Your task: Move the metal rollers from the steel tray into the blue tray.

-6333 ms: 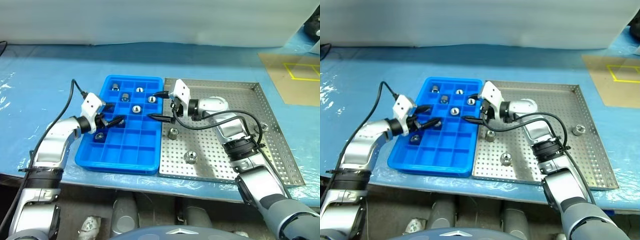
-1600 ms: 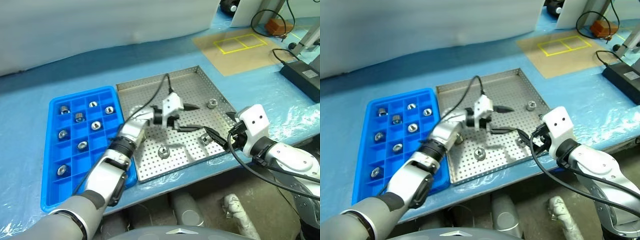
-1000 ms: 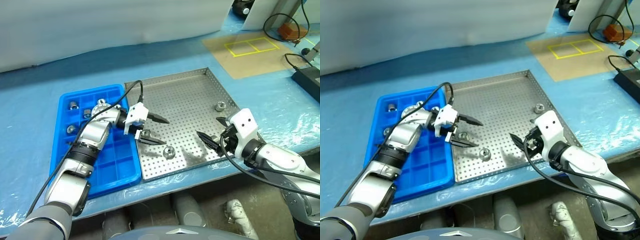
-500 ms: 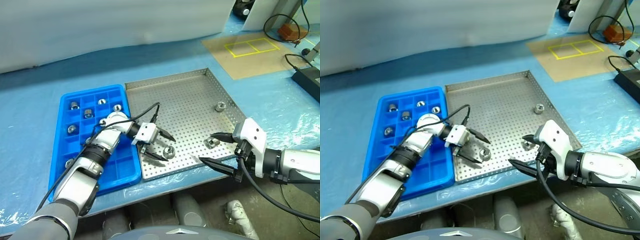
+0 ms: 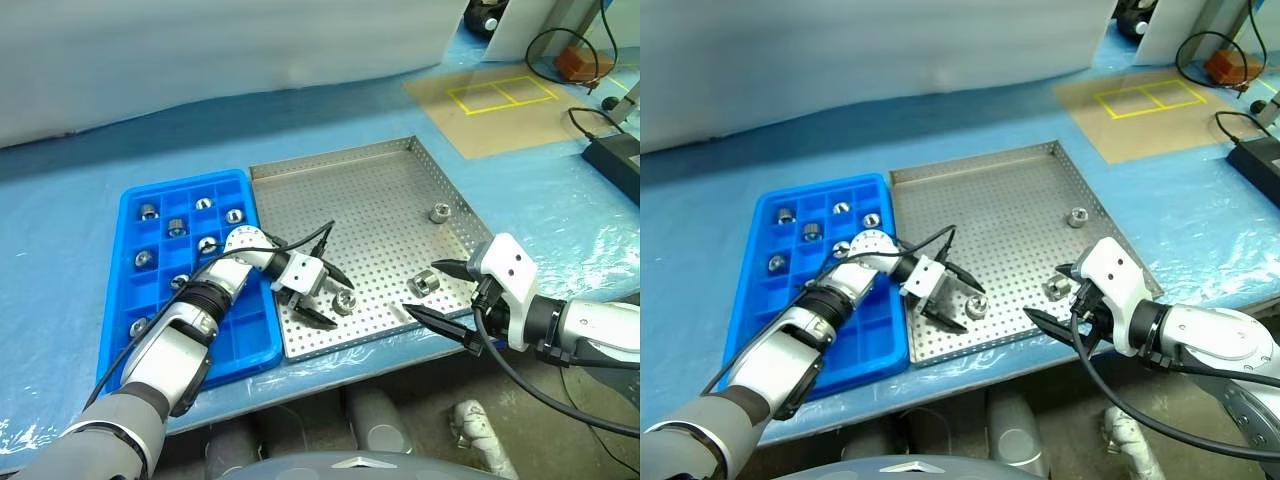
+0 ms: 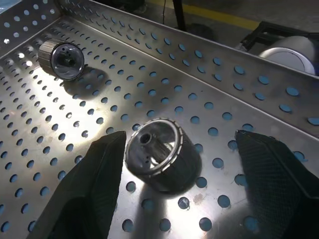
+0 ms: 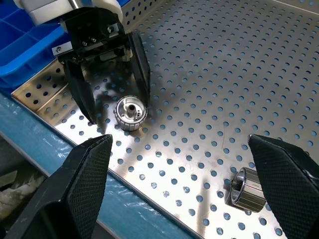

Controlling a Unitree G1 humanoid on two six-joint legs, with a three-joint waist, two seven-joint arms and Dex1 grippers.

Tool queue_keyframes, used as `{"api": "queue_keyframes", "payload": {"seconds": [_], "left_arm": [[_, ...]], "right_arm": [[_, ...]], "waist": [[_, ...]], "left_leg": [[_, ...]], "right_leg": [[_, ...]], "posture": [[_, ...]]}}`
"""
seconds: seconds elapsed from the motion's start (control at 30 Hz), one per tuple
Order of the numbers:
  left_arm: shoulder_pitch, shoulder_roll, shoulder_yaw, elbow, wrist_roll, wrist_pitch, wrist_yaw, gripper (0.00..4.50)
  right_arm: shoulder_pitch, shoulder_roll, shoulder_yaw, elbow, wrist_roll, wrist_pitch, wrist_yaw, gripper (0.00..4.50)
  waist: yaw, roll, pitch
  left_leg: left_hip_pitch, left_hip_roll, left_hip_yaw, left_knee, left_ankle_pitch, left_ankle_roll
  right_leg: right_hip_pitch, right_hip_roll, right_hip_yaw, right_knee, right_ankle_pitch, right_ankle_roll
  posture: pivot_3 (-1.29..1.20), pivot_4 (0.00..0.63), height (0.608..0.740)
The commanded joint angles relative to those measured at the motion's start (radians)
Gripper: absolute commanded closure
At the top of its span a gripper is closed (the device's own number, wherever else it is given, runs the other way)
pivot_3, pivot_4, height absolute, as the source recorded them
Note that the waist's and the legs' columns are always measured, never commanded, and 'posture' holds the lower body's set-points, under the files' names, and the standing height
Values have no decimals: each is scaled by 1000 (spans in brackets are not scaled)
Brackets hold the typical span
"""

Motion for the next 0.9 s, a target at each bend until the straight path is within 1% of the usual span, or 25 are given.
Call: {"api": "queue_keyframes", "payload": {"seconds": [0.03, 0.3, 0.5, 0.6, 0.67, 0.83, 0.9], "left_arm": [[-11, 4, 6, 20, 6, -25, 24, 823], [13, -31, -17, 21, 40, -37, 76, 823], [17, -69, -14, 30, 42, 27, 113, 823], [8, -72, -19, 51, 66, 20, 140, 1371], [11, -71, -23, 48, 78, 23, 152, 1970], [15, -69, -26, 46, 85, 32, 148, 1970], [16, -67, -21, 42, 67, 52, 121, 2326]], "right_arm": [[1, 1, -9, -31, -8, -27, -13, 0], [9, -5, 11, -24, -39, -43, -25, 0], [16, -5, 28, -23, -69, -55, -31, 0], [14, -3, 35, -20, -80, -60, -33, 0], [13, -3, 41, -17, -90, -65, -34, 0], [13, 0, 58, -7, -121, -78, -35, 0], [11, 2, 64, 0, -136, -87, -37, 0]], "waist": [[0, 0, 0], [2, 1, -1], [2, 5, -4], [0, 5, -4], [-3, 7, -5], [-3, 7, -5], [-3, 7, -5]], "left_leg": [[0, 0, 0, 0, 0, 0], [0, -1, 0, 0, 0, 0], [0, -1, 0, 0, 0, 0], [0, -1, 0, 0, -1, -1], [1, -1, 0, 0, -2, -3], [1, -1, 0, 0, -2, -3], [1, -1, 0, 0, -2, -3]], "right_leg": [[0, 0, 0, 0, 0, 0], [1, -1, 0, 0, 0, 0], [1, -1, 0, 0, 0, 0], [1, 0, 0, 0, 0, 0], [1, 0, 0, 0, 0, 1], [1, 0, 0, 0, -1, 1], [1, 0, 0, 0, -1, 1]], "posture": [[-689, 150, 740], [-692, 150, 740], [-693, 150, 740], [-692, 150, 740], [-690, 150, 740], [-688, 150, 740], [-684, 150, 740]]}}
